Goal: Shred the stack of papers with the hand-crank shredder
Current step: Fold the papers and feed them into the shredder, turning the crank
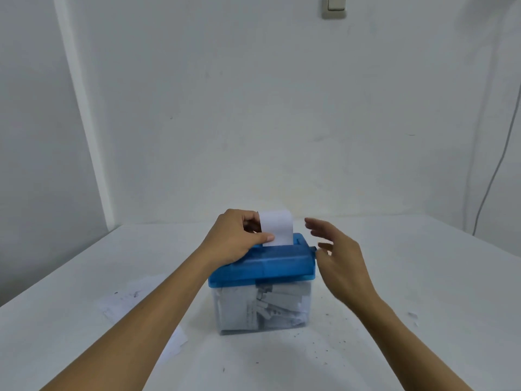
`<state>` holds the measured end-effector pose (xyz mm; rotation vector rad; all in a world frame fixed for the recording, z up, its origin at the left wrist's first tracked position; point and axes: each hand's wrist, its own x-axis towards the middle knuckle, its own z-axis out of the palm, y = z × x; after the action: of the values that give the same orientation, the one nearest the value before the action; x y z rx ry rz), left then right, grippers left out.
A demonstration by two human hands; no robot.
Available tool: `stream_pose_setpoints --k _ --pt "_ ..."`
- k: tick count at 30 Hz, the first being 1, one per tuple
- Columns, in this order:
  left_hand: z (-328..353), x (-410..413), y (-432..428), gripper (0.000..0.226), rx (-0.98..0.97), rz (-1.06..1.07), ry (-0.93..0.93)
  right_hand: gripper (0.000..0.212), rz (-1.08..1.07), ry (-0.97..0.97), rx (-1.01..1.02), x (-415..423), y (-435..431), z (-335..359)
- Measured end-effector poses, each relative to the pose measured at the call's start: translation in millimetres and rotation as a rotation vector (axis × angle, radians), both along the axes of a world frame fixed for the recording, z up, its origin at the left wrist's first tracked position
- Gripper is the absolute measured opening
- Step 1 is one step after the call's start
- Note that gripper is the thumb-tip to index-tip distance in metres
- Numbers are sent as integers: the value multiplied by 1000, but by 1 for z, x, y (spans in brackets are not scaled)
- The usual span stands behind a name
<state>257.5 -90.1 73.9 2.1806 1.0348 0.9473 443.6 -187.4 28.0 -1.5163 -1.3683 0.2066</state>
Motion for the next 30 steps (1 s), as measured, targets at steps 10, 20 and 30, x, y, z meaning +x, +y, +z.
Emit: stream_pose_setpoints --k 10,20,30 --pt "-2 1 0 21 39 6 -45 112 172 -350 -213 10 -1 -38" --pt "1 1 0 16 -42 -25 28 108 162 -387 -121 17 11 -50" --pt "1 1 -2 17 -37 -13 67 78 78 -659 -147 14 16 -61"
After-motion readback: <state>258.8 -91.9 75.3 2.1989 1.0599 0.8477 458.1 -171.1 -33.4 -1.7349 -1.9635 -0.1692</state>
